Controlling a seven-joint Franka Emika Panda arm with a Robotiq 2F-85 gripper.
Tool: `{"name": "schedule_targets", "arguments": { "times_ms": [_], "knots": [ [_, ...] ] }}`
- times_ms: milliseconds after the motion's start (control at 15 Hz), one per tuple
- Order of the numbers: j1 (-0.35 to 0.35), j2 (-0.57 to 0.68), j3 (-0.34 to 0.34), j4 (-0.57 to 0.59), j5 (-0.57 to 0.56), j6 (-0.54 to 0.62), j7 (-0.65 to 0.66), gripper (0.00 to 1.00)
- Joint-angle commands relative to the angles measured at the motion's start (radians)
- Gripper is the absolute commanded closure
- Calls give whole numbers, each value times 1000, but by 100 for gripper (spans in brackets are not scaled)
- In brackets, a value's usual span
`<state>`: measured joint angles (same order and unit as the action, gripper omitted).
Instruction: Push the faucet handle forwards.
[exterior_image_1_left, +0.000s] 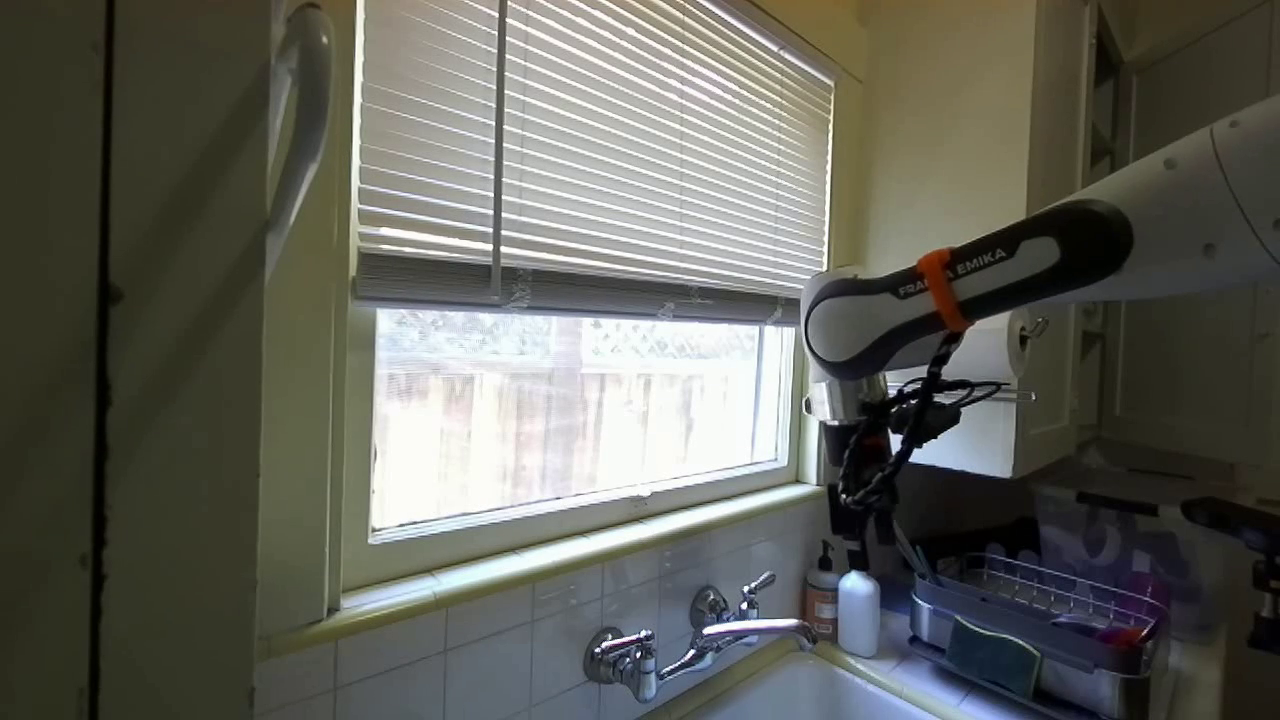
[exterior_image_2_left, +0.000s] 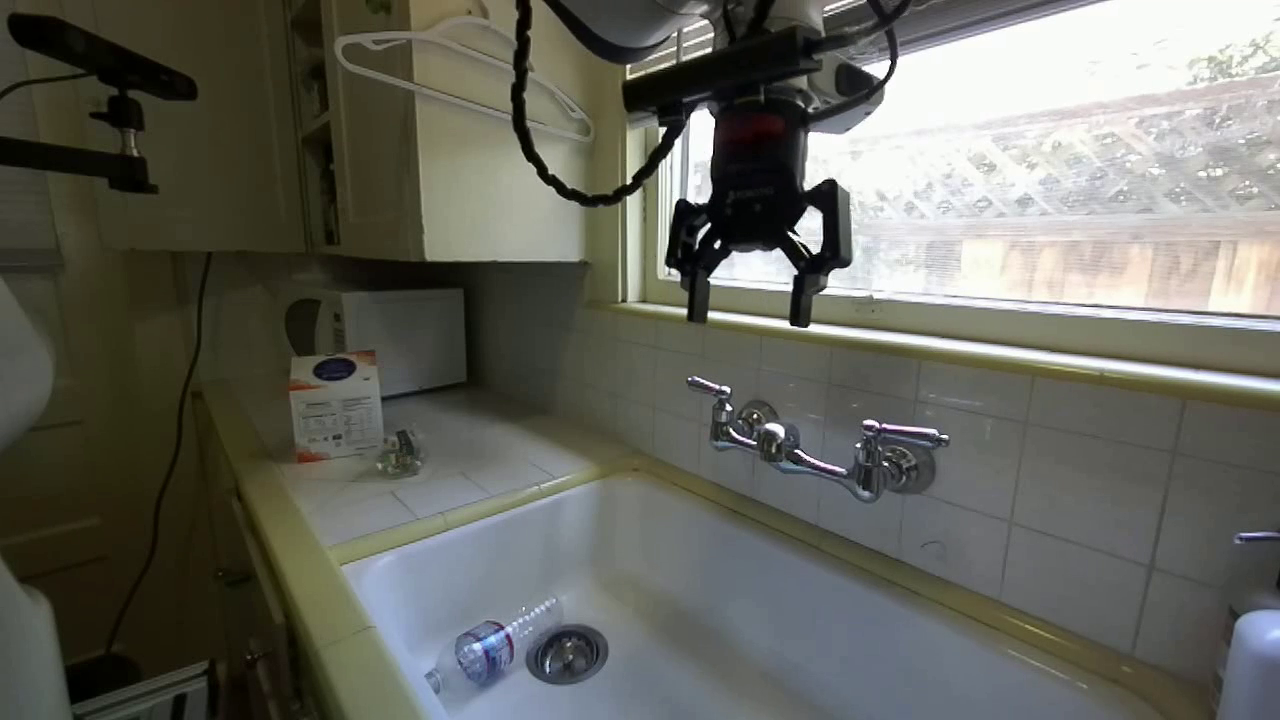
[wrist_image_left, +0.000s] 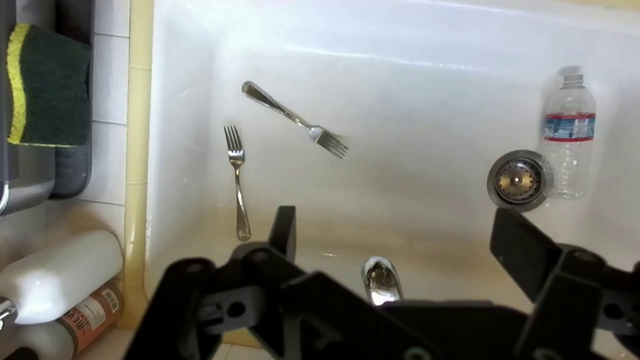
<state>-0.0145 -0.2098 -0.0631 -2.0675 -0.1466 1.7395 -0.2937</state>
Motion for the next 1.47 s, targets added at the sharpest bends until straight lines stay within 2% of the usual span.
{"name": "schedule_targets", "arguments": {
  "times_ms": [0,200,267,333,933,1067,1400],
  "knots": [
    [-6,104,-9,44,25,121,-5,0],
    [-5,174,-6,70,71,228,-25,0],
    [-6,197,-4,81,90,260,-30,25],
    [-8,221,-1,96,100,290,-28,25],
    [-52,387,-2,186,112,573,-4,96],
    [-63,410,-1,191,114,612,-1,100],
    [-86,443,4,182,135,705,3,100]
  ]
}}
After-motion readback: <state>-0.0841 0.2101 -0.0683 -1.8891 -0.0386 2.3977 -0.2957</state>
